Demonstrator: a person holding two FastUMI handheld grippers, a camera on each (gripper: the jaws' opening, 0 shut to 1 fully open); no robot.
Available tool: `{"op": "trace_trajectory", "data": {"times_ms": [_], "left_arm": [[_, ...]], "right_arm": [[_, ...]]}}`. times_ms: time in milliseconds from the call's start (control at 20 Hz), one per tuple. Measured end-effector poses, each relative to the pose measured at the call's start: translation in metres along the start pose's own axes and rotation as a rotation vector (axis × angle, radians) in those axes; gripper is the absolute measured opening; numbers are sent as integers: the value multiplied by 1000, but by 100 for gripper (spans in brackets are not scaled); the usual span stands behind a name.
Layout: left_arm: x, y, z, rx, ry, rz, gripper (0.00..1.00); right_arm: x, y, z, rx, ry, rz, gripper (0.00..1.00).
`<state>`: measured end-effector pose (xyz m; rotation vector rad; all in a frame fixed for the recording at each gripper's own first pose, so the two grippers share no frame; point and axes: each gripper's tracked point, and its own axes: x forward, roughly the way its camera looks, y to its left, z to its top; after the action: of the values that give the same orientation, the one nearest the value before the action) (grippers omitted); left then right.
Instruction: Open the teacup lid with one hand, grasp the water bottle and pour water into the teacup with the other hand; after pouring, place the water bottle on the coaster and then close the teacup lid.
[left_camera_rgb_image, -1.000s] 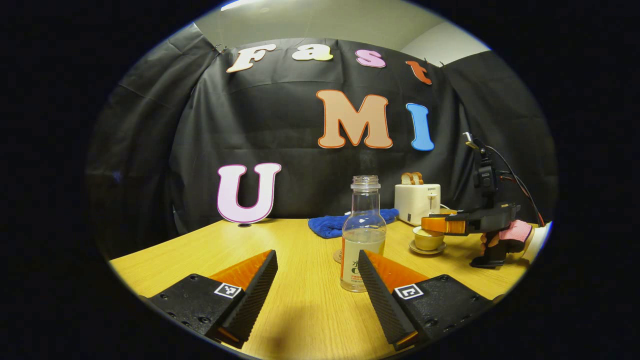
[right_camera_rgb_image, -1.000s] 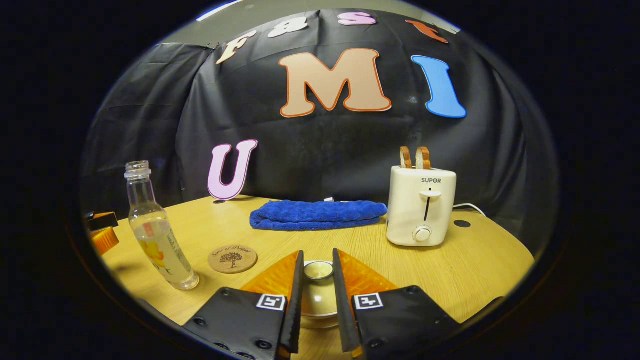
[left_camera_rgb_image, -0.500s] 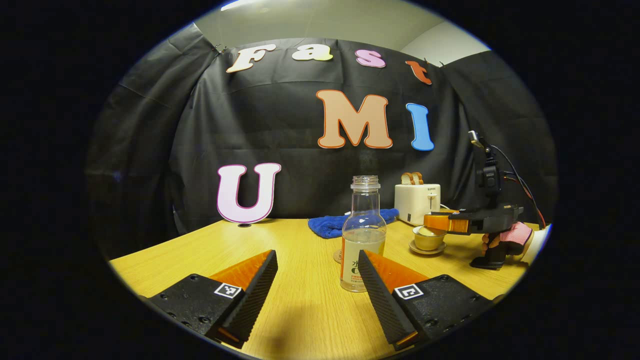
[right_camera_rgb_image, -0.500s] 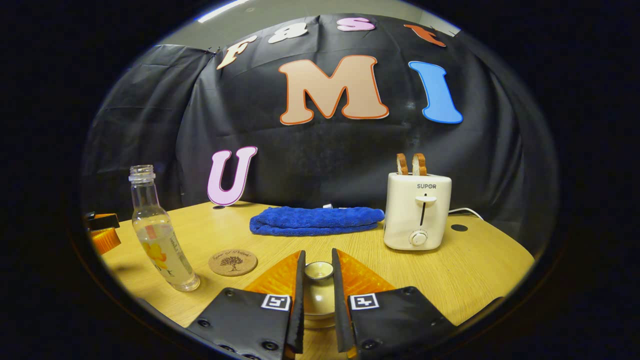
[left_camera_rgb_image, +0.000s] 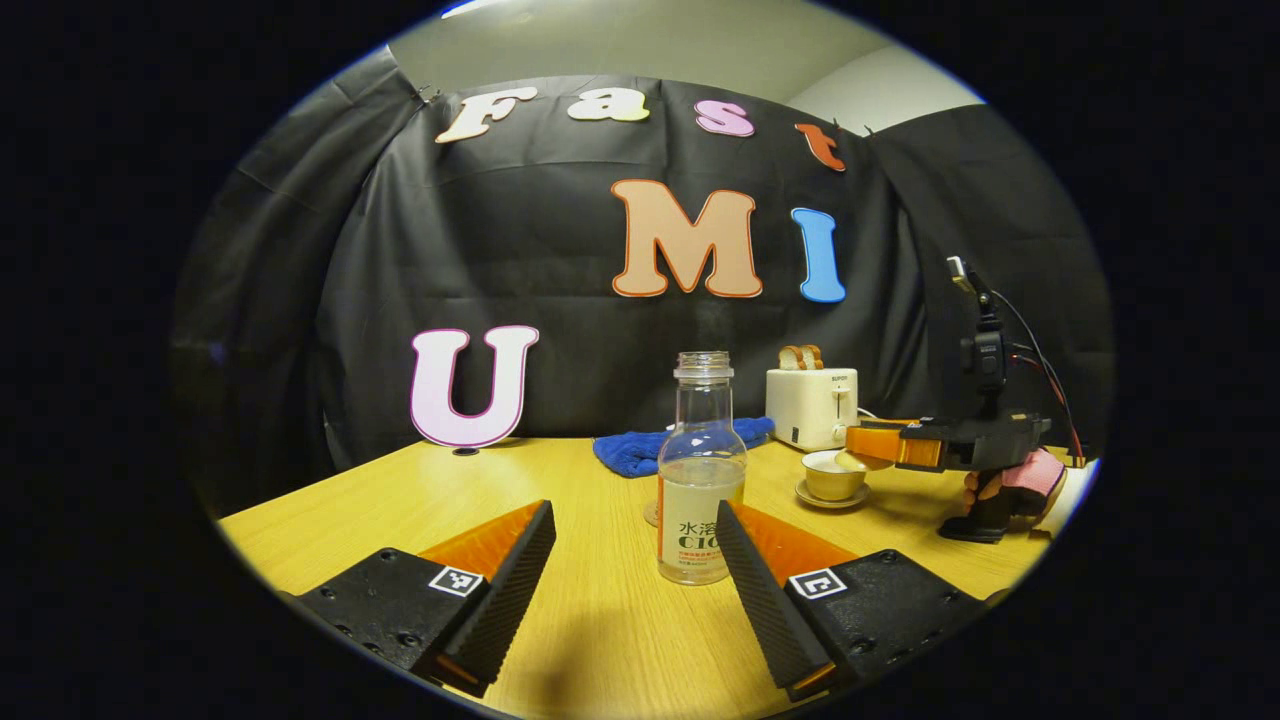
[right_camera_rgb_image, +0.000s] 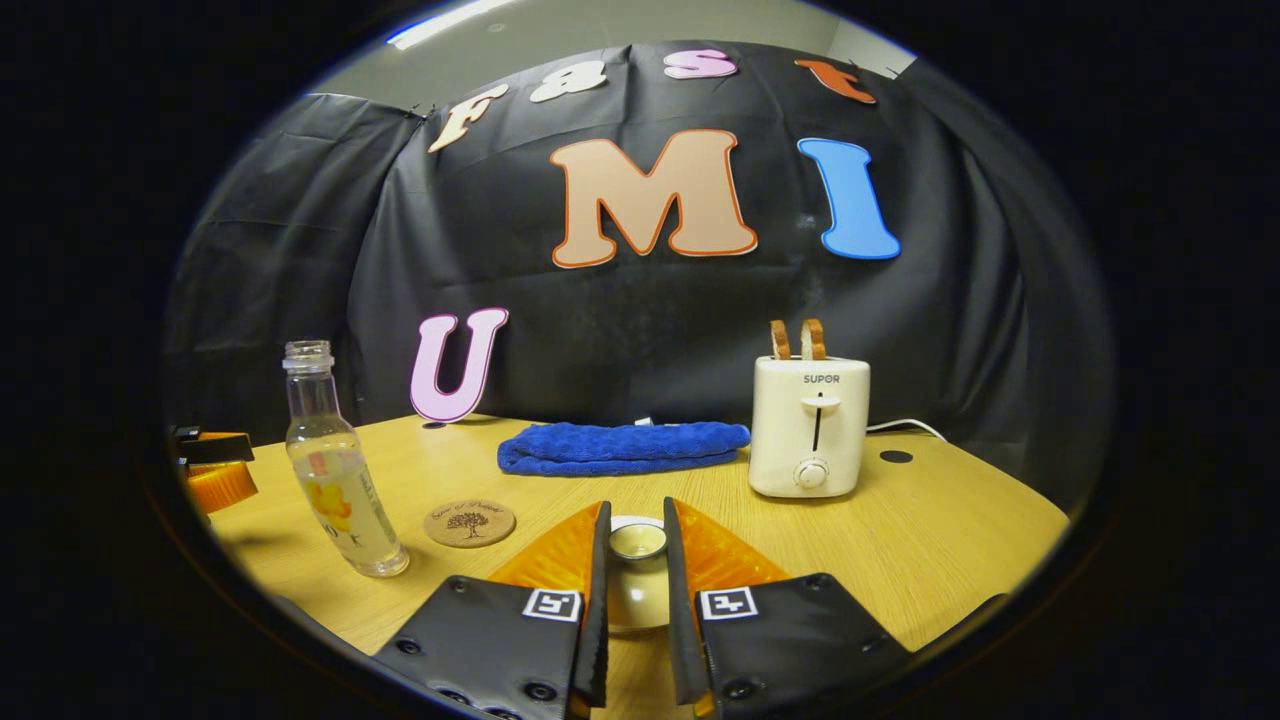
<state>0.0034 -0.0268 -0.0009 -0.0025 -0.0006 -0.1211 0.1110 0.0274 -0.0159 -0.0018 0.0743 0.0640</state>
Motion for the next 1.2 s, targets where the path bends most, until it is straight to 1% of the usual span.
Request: {"op": "trace_trajectory", "data": {"times_ms": [200, 400, 500, 800, 1000, 1200], "left_arm": [[7, -6, -1, -3, 0, -10, 95], [20, -18, -2, -2, 5, -44, 95], [30, -20, -5, 0, 19, -49, 95], [54, -25, -14, 0, 73, -49, 95], [68, -29, -18, -13, 105, -73, 95], [81, -37, -27, -2, 158, -103, 95]], "right_arm": [[-23, -7, 9, 0, -62, -39, 29], [-41, -14, 8, 2, -67, -69, 29], [-51, -17, 9, 2, -69, -85, 29], [-73, -27, 9, 3, -73, -105, 29], [-80, -31, 8, 3, -72, -111, 29], [-87, -37, 8, 2, -74, -121, 29]]}}
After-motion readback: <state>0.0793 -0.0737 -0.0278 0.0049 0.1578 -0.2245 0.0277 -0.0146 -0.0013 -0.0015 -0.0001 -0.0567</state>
